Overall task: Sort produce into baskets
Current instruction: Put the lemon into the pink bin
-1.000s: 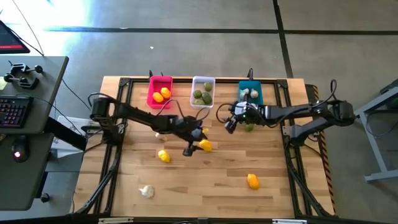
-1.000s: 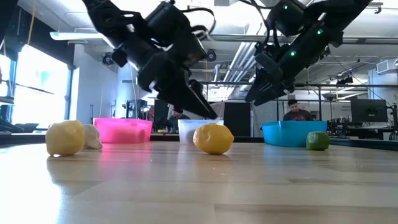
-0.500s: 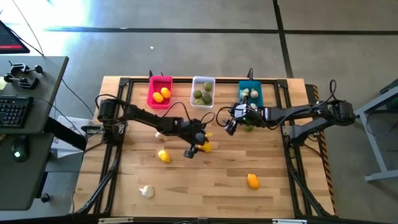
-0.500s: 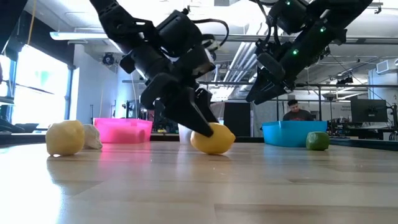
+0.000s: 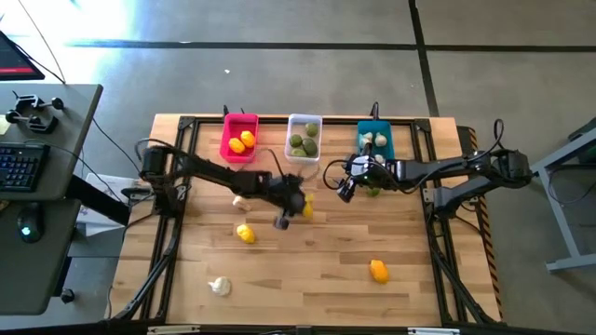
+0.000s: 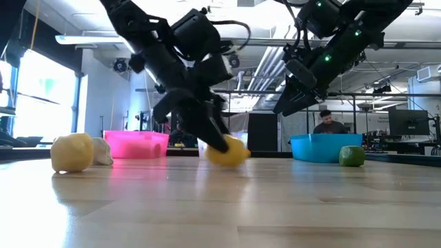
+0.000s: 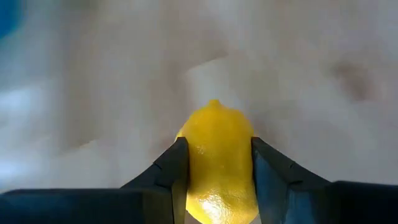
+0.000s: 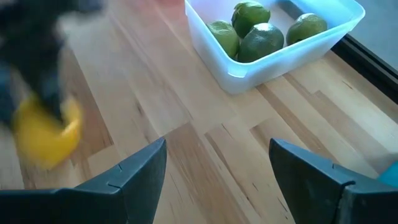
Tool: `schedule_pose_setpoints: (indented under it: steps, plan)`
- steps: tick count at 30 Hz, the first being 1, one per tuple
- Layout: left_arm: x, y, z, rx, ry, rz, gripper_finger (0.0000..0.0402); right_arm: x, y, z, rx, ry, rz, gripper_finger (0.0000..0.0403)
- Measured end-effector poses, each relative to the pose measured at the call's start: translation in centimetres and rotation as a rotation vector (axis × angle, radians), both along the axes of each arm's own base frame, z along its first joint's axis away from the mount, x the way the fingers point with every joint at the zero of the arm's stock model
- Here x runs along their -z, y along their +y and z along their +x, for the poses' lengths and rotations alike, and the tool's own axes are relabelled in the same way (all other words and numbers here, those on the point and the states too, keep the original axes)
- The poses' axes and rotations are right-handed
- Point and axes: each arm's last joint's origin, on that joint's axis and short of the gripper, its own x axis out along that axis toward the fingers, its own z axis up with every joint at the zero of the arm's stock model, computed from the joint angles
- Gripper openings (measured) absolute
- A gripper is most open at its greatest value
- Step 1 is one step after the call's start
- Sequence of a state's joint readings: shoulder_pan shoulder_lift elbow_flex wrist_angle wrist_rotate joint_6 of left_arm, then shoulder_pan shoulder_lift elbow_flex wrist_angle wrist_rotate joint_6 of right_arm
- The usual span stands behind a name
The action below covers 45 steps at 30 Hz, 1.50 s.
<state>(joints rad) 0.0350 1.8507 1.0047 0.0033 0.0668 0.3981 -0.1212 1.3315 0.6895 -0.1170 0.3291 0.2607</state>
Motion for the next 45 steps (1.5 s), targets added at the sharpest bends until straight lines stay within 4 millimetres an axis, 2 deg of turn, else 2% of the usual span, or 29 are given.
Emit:
schedule_pose_setpoints:
  steps: [4, 11, 16, 18, 25, 33, 37, 45]
  plan:
    - [-3.7, 3.0, -1.8, -0.177, -0.011, 0.046, 0.0113, 0.0, 0.0, 0.0, 0.001, 0.007, 0.0, 0.0275]
    - [-8.6, 8.4, -5.8, -0.543, -0.06, 0.005, 0.0112, 0.0, 0.0, 0.0, -0.003, 0.001, -0.007, 0.0275]
    - [-9.5, 11.8, -8.7, -0.812, -0.016, 0.053, 0.0112, 0.0, 0.0, 0.0, -0.003, 0.001, -0.007, 0.0275]
    - [-9.4, 13.1, -9.8, -0.906, 0.018, 0.064, 0.0112, 0.0, 0.0, 0.0, -0.003, 0.001, -0.007, 0.0275]
    - [-6.9, 17.1, -13.6, -1.122, 0.065, 0.052, 0.0112, 0.0, 0.0, 0.0, -0.003, 0.001, -0.007, 0.0275]
    - [-5.6, 19.9, -16.5, -1.262, 0.041, 0.047, 0.0112, 0.0, 0.0, 0.0, -0.003, 0.001, -0.007, 0.0275]
    - [-4.5, 20.6, -17.5, -1.287, 0.088, 0.027, 0.0112, 0.0, 0.0, 0.0, -0.003, 0.0, -0.007, 0.0275]
    - [-2.8, 22.3, -17.8, -1.261, 0.101, -0.011, 0.0113, -0.1, 0.0, 0.0, 0.001, -0.008, -0.004, 0.0275]
